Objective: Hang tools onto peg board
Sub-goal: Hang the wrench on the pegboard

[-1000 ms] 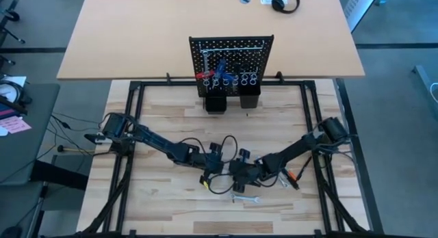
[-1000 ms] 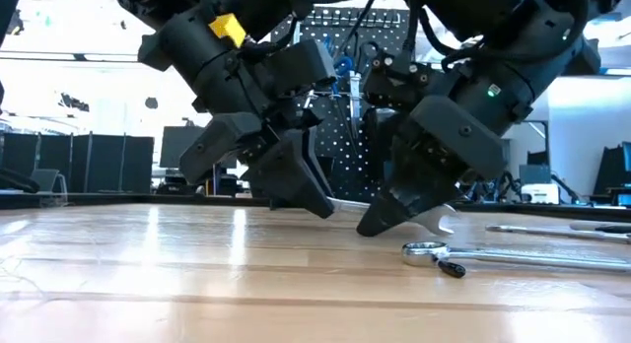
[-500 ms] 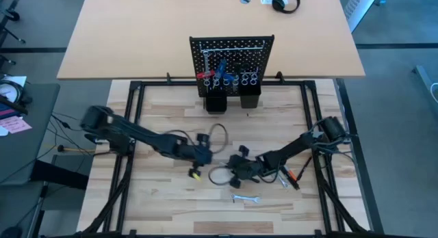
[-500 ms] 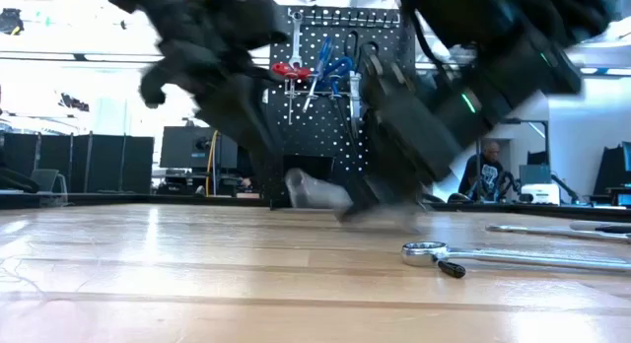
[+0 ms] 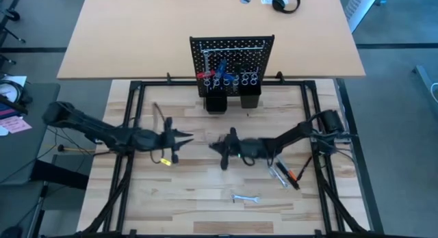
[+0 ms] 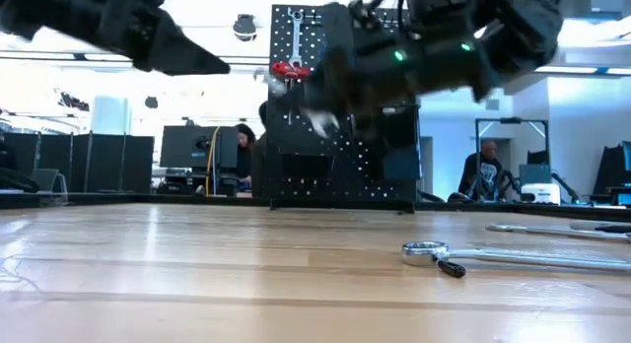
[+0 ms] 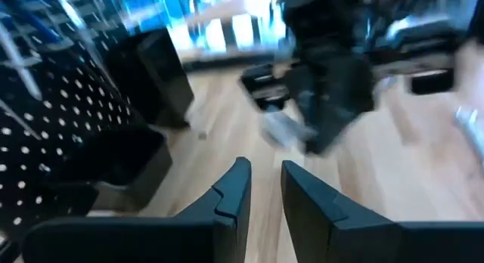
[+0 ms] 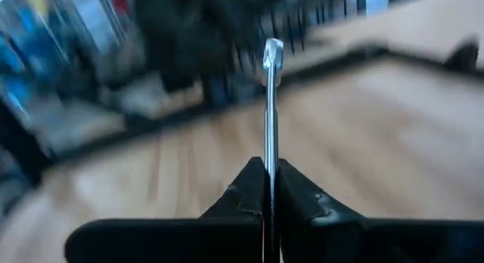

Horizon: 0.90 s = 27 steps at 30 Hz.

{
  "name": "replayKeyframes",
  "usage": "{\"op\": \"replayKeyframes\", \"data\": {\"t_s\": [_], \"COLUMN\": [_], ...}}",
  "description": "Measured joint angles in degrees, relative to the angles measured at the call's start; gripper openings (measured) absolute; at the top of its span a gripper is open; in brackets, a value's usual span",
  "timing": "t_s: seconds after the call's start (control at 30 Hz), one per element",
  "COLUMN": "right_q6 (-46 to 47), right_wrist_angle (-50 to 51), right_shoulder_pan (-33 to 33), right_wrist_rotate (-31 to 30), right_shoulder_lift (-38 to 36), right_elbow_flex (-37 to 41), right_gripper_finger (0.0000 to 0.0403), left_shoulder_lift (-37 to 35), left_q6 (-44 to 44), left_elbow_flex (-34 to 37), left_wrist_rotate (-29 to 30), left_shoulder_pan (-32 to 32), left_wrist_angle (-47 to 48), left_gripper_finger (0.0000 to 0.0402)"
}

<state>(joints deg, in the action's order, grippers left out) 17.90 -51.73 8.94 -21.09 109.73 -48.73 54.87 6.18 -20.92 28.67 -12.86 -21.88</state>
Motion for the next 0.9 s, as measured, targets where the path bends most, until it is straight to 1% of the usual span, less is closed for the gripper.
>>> {"op": "replayKeyframes", "data": {"t_s": [0.1, 0.17, 0.23, 0.3, 0.37, 0.5, 0.63, 0.8, 0.9], "right_q6": [-0.23, -0.20, 0.84, 1.49, 1.54, 1.55, 1.54, -0.08, -0.40], "right_wrist_angle": [-5.18, -5.82, -5.27, -3.70, -0.62, 6.05, 6.82, 4.98, 1.84], "right_shoulder_pan": [-3.70, -6.20, -8.45, -10.43, -12.17, -15.27, -17.28, -18.03, -17.27], "right_wrist_rotate": [3.59, 6.59, 9.65, 12.04, 12.75, 12.86, 12.47, 6.08, 3.34], "right_shoulder_lift": [-2.14, -3.91, -5.35, -6.72, -7.76, -8.85, -10.36, -13.12, -13.04], "right_elbow_flex": [-0.67, -2.33, -5.22, -8.38, -11.97, -18.10, -20.94, -21.31, -21.31], "right_gripper_finger": [0.0020, 0.0020, 0.0020, 0.0020, 0.0020, 0.0020, 0.0020, 0.0020, 0.0020], "left_shoulder_lift": [-2.20, -1.98, -0.91, 0.28, 1.38, 4.50, 7.94, 11.76, 12.96], "left_q6": [0.21, 0.35, 1.20, 2.57, 3.63, 4.52, 4.52, 5.10, 5.43], "left_elbow_flex": [6.85, 10.63, 12.91, 13.72, 13.71, 13.29, 13.28, 13.28, 13.28], "left_wrist_rotate": [-0.13, -0.17, -0.18, -0.20, -0.33, -0.37, -0.37, -0.37, -0.37], "left_shoulder_pan": [-0.02, -0.02, 0.00, -0.02, -0.02, -0.02, -0.02, -0.02, -0.02], "left_wrist_angle": [-11.86, -19.59, -25.66, -27.89, -28.61, -29.04, -30.60, -34.71, -36.70], "left_gripper_finger": [0.0065, 0.0065, 0.0065, 0.0065, 0.0065, 0.0065, 0.0065, 0.0065, 0.0065]}}
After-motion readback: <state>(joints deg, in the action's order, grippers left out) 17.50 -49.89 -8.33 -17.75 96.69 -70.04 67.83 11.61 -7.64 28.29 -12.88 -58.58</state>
